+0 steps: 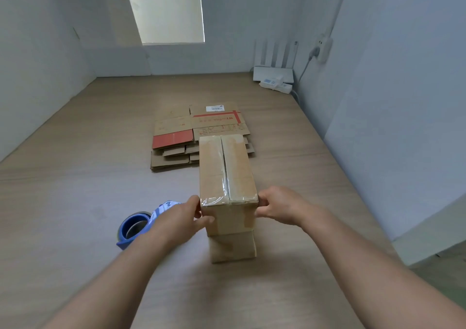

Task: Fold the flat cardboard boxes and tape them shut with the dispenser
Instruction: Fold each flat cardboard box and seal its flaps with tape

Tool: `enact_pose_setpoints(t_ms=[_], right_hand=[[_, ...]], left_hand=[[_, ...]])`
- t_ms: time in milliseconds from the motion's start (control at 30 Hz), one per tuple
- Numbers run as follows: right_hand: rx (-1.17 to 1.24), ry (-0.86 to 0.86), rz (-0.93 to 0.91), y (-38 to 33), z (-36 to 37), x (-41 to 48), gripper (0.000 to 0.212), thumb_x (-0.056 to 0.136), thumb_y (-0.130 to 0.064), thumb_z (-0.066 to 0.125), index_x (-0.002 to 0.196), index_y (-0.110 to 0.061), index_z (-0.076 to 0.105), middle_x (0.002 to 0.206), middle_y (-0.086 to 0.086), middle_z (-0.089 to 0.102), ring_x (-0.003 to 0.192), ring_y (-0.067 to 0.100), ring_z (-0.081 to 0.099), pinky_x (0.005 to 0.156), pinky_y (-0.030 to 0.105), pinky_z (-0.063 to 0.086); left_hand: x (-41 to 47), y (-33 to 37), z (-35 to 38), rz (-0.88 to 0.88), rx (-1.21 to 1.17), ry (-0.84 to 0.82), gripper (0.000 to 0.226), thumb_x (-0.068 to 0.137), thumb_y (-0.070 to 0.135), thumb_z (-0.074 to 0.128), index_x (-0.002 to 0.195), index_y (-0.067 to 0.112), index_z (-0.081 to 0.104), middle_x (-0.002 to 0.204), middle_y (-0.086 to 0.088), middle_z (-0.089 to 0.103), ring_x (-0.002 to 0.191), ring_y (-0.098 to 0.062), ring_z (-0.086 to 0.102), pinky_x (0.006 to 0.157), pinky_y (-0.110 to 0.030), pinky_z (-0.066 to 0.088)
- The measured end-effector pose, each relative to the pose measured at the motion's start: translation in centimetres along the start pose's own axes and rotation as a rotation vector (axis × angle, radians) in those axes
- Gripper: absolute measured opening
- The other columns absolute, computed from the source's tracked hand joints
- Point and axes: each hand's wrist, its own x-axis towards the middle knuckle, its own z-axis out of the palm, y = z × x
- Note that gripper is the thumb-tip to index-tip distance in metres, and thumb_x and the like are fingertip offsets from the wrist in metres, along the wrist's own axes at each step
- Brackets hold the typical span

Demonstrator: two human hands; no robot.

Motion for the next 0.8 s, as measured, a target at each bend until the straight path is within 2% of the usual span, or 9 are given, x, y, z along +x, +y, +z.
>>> enact_pose_setpoints(t_ms=[100,200,267,333,433,567,633,733,800], right_hand=[[0.234,-0.064,0.071,0.7,0.8,-0.5,0.036,0.075,-0.057,0.069,0.076,-0.021,0.062,0.084,0.000,0.065,0.077,0.017,0.060,0.069,0.031,0.047],[0.584,-0.009,0.145,1.2,0.3,-0.5,0.054,0.084,-0.067,0.049,0.111,-0.022,0.063,0.112,0.003,0.063,0.095,0.015,0.063,0.089,0.038,0.050],[0.717,0.111,0.231,0.8,0.1,0.6,0.069,0.088,-0.069,0.037,0.130,-0.018,0.054,0.116,0.004,0.058,0.104,0.019,0.059,0.093,0.042,0.050],[0.803,0.166,0.249,-0.5,0.0,1.7,0.075,0.088,-0.072,0.031,0.128,-0.013,0.055,0.113,0.007,0.059,0.108,0.027,0.058,0.094,0.046,0.050],[0.775,0.195,0.180,-1.8,0.9,3.1,0.090,0.073,-0.083,0.025,0.105,-0.010,0.066,0.104,0.009,0.068,0.101,0.031,0.062,0.092,0.048,0.049],[0.557,0.243,0.295,-1.1,1.6,2.6,0.089,0.068,-0.091,0.020,0.082,-0.011,0.055,0.087,0.003,0.066,0.079,0.025,0.063,0.067,0.033,0.048],[0.598,0.157,0.320,-0.8,1.8,2.2,0.088,0.070,-0.089,0.025,0.092,-0.012,0.061,0.090,0.004,0.067,0.079,0.025,0.066,0.066,0.034,0.054],[0.795,0.091,0.318,-0.9,1.6,2.2,0.072,0.079,-0.075,0.044,0.108,-0.012,0.062,0.102,0.005,0.068,0.090,0.025,0.067,0.080,0.044,0.057],[0.818,0.105,0.294,-1.2,0.7,2.0,0.061,0.085,-0.064,0.050,0.107,-0.009,0.063,0.102,0.006,0.069,0.092,0.025,0.066,0.081,0.046,0.057]], left_hand=[[-1.2,-0.4,1.4,-0.013,0.019,-0.138,0.069,0.093,0.047,0.054,0.150,0.028,0.021,0.145,0.007,0.046,0.126,-0.012,0.050,0.102,-0.026,0.040],[-1.0,-0.8,0.6,-0.088,-0.199,-0.082,0.059,0.100,0.024,0.041,0.153,0.023,0.016,0.152,0.002,0.037,0.137,-0.015,0.038,0.106,-0.022,0.027],[-0.4,-0.9,-0.2,-0.118,-0.520,0.019,0.055,0.100,0.030,0.039,0.152,0.027,0.022,0.154,0.003,0.034,0.139,-0.016,0.035,0.117,-0.032,0.024],[0.5,-0.1,-1.1,-0.130,-0.733,0.106,0.060,0.096,0.052,0.039,0.151,0.031,0.025,0.153,0.006,0.036,0.133,-0.015,0.041,0.113,-0.040,0.032],[1.1,2.0,-1.6,-0.076,-0.886,0.101,0.056,0.097,0.060,0.027,0.144,0.032,0.039,0.143,0.006,0.048,0.119,-0.012,0.052,0.095,-0.034,0.046],[0.7,3.1,-1.9,-0.134,-0.811,0.110,0.060,0.096,0.063,0.022,0.134,0.025,0.050,0.115,-0.005,0.061,0.097,-0.020,0.061,0.070,-0.028,0.048],[0.5,3.1,-1.7,-0.181,-0.752,0.069,0.063,0.097,0.063,0.022,0.135,0.020,0.049,0.113,-0.009,0.061,0.095,-0.021,0.061,0.073,-0.029,0.049],[0.1,4.1,-1.5,-0.114,-0.715,0.048,0.061,0.097,0.062,0.026,0.145,0.026,0.038,0.141,0.001,0.047,0.120,-0.020,0.051,0.090,-0.028,0.045],[0.0,4.6,-2.0,-0.063,-0.752,0.081,0.062,0.095,0.063,0.028,0.146,0.028,0.037,0.147,0.005,0.041,0.131,-0.017,0.042,0.098,-0.029,0.038]])
